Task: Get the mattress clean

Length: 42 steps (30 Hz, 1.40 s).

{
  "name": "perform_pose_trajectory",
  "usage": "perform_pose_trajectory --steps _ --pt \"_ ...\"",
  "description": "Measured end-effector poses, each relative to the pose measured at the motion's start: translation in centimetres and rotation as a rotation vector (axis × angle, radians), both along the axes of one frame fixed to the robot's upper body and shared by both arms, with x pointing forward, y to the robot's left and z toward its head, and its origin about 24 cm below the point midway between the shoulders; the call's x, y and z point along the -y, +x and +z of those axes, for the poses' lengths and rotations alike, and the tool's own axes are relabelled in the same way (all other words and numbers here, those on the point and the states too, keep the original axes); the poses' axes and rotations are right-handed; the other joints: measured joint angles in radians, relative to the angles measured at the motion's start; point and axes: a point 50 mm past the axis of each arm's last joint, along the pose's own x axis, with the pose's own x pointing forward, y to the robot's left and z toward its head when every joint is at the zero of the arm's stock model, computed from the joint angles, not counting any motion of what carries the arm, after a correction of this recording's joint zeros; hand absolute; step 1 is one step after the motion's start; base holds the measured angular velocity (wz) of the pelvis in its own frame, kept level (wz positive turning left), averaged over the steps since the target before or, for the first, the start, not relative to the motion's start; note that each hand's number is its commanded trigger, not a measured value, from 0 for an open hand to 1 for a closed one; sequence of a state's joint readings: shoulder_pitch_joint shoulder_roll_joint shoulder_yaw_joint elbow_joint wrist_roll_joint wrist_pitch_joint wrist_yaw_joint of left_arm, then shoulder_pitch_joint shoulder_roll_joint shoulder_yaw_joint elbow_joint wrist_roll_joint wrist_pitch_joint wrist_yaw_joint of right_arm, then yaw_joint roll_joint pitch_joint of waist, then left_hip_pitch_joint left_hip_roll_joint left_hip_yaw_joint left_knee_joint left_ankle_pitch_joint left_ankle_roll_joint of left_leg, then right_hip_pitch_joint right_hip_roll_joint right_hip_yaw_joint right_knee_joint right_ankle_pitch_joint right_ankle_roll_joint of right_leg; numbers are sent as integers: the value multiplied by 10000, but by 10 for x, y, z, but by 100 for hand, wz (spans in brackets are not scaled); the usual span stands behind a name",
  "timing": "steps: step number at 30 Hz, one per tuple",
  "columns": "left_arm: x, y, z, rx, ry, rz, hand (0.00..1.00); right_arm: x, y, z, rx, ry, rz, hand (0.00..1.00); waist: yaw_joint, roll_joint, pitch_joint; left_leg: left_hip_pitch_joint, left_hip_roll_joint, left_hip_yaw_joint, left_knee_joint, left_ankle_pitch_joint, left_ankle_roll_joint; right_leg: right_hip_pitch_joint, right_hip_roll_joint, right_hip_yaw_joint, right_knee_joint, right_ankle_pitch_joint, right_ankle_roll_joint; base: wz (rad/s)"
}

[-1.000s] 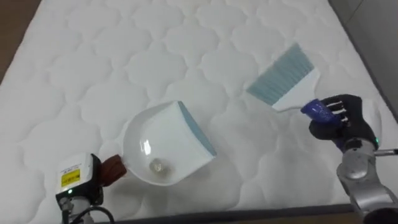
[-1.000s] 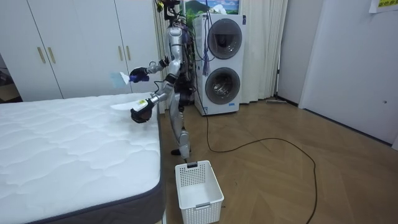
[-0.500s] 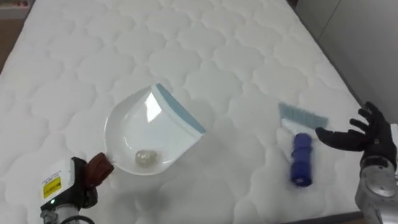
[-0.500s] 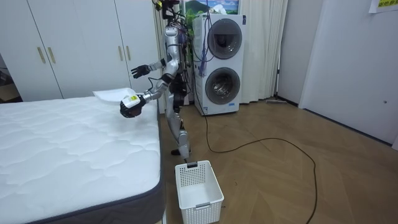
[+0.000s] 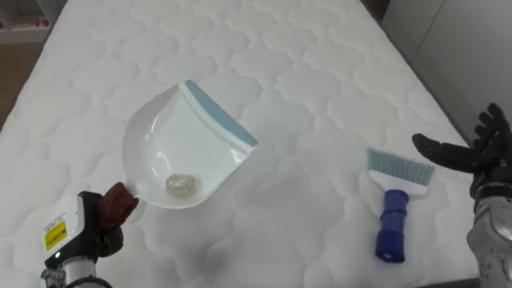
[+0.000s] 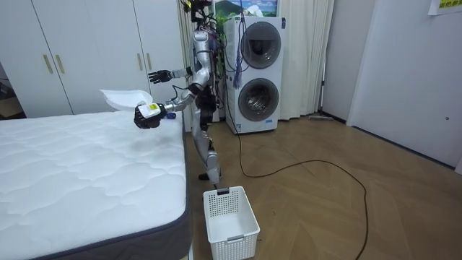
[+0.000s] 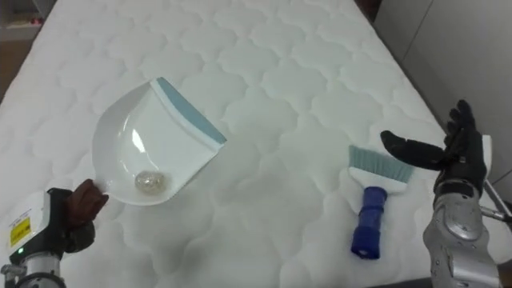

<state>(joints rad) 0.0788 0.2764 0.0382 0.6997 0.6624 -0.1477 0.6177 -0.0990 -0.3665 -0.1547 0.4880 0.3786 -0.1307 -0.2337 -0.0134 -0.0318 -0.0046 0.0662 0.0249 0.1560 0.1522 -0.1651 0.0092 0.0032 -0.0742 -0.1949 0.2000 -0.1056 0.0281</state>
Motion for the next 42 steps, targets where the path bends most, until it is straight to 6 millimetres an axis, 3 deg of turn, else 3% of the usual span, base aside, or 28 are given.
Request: perform_pose_trajectory --steps 5,12,14,17,19,20,22,25,27,29,30,31,32,33,36,42 --pt "-1 -2 1 73 -120 35 100 11 -1 8 134 -202 47 0 93 -12 2 -22 -3 -4 7 -1 0 -3 -1 -13 -15 -30 4 1" --pt "0 12 26 1488 -258 -215 100 8 12 25 348 -1283 851 0 431 -156 47 -94 -41 -256 32 -9 -12 18 -72 -256 110 -198 6 11" --pt "2 12 27 1589 -345 -308 100 4 12 28 346 -1720 1107 0 427 -160 50 -229 -83 -569 169 -8 -11 76 -127 -386 182 -250 44 53" --pt "8 14 27 1668 -472 -460 100 -7 0 22 354 -1991 1382 0 335 -238 69 -320 -236 -1506 225 -6 -12 471 -203 -570 164 -443 193 97" --pt "14 14 24 1633 -682 -555 100 -20 -9 14 366 -1864 1636 0 208 -270 75 -632 -411 -2354 510 -5 -16 764 -243 -760 -24 -548 273 109" --pt "16 14 23 1614 -777 -587 100 -23 -12 11 320 -1871 1709 0 214 -270 76 -658 -442 -2515 552 3 -27 830 -244 -747 -107 -549 275 96" --pt "20 9 18 1430 -912 -604 100 -33 -24 0 134 -1617 1803 0 436 -262 74 -728 -527 -2877 580 21 -49 1038 -228 -690 -331 -560 292 58" --pt "28 -6 7 1040 -1369 -317 100 -55 -41 -26 -723 -1318 2259 0 734 -109 97 -993 -620 -3303 762 19 -62 1306 -204 -1053 -530 -567 303 61" --pt "31 -10 3 904 -1528 -276 100 -64 -44 -32 -893 -1226 2360 0 726 -40 106 -1287 -638 -3269 920 36 -82 1349 -212 -1458 -518 -583 329 86" --pt "35 -9 2 813 -1636 -440 100 -71 -44 -34 -926 -1204 2429 0 652 -29 104 -1728 -643 -2933 1358 40 -75 1404 -224 -1855 -492 -644 364 112" --pt "39 -5 3 806 -1733 -612 100 -72 -44 -35 -898 -1166 2282 0 487 -50 116 -2089 -508 -1978 1640 93 38 1499 -255 -2178 -461 -733 348 149" --pt "42 -2 3 800 -1797 -802 100 -72 -44 -35 -875 -1140 2112 0 352 -64 120 -2333 -313 -800 1871 152 223 1561 -292 -2212 -358 -894 356 146" --pt "44 0 3 774 -1844 -895 100 -72 -44 -35 -852 -1151 2044 0 346 -54 139 -2419 -171 -424 1981 146 299 1538 -310 -2149 -228 -986 354 116" --pt "46 1 1 641 -1905 -1005 100 -73 -43 -34 -808 -1173 2020 0 397 -35 177 -2483 -155 -341 2153 114 344 1533 -307 -2108 -95 -1104 350 63" --pt "46 -2 -3 314 -1999 -1002 100 -77 -36 -29 -466 -1181 2156 0 527 97 221 -2687 -454 -907 2247 137 357 1649 -276 -2358 -147 -1208 403 49" --pt "52 -4 -6 241 -2352 -896 100 -80 -36 -31 -552 -1165 2142 0 713 325 106 -2990 -693 -1294 2263 386 452 1729 -333 -2898 -51 -1253 453 33"
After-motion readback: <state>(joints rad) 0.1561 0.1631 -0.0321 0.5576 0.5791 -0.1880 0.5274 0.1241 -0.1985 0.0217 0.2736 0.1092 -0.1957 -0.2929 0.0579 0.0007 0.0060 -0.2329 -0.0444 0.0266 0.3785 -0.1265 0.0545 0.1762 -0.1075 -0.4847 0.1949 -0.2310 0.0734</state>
